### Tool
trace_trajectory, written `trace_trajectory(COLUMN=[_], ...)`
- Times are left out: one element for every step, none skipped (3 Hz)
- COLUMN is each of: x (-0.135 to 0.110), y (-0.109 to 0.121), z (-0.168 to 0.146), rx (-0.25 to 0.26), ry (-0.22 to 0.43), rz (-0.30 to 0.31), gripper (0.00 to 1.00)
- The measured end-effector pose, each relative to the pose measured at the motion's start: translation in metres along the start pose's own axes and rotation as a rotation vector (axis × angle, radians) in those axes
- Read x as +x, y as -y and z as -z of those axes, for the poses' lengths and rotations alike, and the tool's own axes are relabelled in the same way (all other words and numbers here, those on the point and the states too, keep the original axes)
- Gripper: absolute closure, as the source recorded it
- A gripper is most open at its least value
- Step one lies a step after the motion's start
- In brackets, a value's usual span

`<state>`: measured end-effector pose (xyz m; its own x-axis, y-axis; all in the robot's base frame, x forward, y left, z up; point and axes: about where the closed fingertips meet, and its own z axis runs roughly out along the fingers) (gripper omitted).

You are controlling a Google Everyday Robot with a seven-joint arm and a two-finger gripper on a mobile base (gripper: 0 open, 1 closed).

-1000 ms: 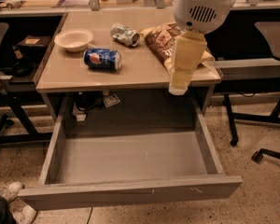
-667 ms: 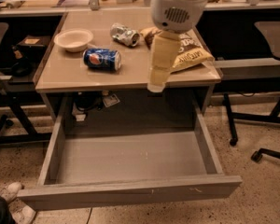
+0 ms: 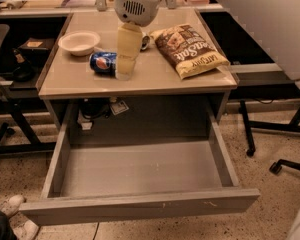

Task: Place pepsi can into top drawer

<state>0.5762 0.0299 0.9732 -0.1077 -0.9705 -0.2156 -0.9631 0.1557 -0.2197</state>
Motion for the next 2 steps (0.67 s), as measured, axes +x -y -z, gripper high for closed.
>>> trace_trajectory(x=[-0.005, -0.03], y=[0.002, 0.016], z=[-0.003, -0.025], rx=[0.006, -0.045], ry=[0.019, 0.036], rz=[0.0, -0.02], gripper=[0.0, 0.0])
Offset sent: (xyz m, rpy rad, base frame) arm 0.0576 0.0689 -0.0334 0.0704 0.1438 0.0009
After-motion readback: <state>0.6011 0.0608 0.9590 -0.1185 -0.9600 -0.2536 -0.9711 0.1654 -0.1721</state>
